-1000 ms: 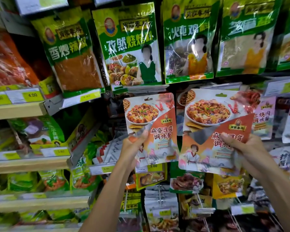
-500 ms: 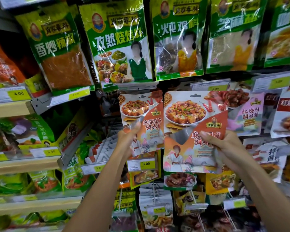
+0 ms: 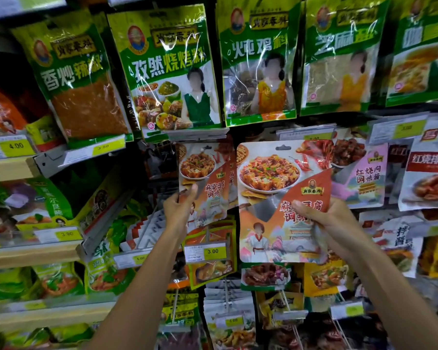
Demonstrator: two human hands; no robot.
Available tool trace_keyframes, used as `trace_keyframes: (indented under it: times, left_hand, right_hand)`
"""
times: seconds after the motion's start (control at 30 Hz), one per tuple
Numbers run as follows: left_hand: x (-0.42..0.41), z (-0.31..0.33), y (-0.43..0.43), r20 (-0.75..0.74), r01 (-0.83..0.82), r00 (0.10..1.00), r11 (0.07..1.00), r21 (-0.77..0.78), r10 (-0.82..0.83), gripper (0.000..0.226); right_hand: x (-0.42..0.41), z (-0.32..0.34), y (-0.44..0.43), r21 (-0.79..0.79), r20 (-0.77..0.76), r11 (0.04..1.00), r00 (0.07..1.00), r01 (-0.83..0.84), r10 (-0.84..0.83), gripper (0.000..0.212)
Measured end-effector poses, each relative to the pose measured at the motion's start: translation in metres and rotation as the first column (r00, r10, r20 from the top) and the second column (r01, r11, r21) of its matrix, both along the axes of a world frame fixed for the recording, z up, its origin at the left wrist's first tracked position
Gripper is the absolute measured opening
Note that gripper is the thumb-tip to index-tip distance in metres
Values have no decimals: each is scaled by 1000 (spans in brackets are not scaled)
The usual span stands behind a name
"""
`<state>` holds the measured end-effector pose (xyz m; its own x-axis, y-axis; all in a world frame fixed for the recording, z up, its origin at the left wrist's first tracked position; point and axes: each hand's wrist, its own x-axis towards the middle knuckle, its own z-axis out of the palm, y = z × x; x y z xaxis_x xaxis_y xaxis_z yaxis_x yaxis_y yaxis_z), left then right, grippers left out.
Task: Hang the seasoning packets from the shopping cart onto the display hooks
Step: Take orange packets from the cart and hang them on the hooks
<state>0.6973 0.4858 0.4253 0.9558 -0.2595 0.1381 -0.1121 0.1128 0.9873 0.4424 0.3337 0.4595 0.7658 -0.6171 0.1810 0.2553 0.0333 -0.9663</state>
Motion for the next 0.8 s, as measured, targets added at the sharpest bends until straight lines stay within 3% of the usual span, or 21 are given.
trace_keyframes:
  times: [0.13,0.5,0.67,0.8]
  left_hand:
    - [0,1,-10,-40,-43,998,997,-64,40,28]
    - [22,3,-48,-258,19,966,997,-74,-38,30]
    - [41,3,-53,-230,84,969,995,-53,-94,32]
    - [44,4,-49,-218,120,967,991,-63,-131,29]
  right_hand:
    - [0,-2,-5,7,5,1000,1000,-5,5,32]
    - [-2,-11,-22,22,30,1000,999,19,-20,26]
    - [1,-16,-21,-5,25,1000,1000,16,-16,34]
    - [6,-17,-14,-13,29,1000,1000,6,-6,27]
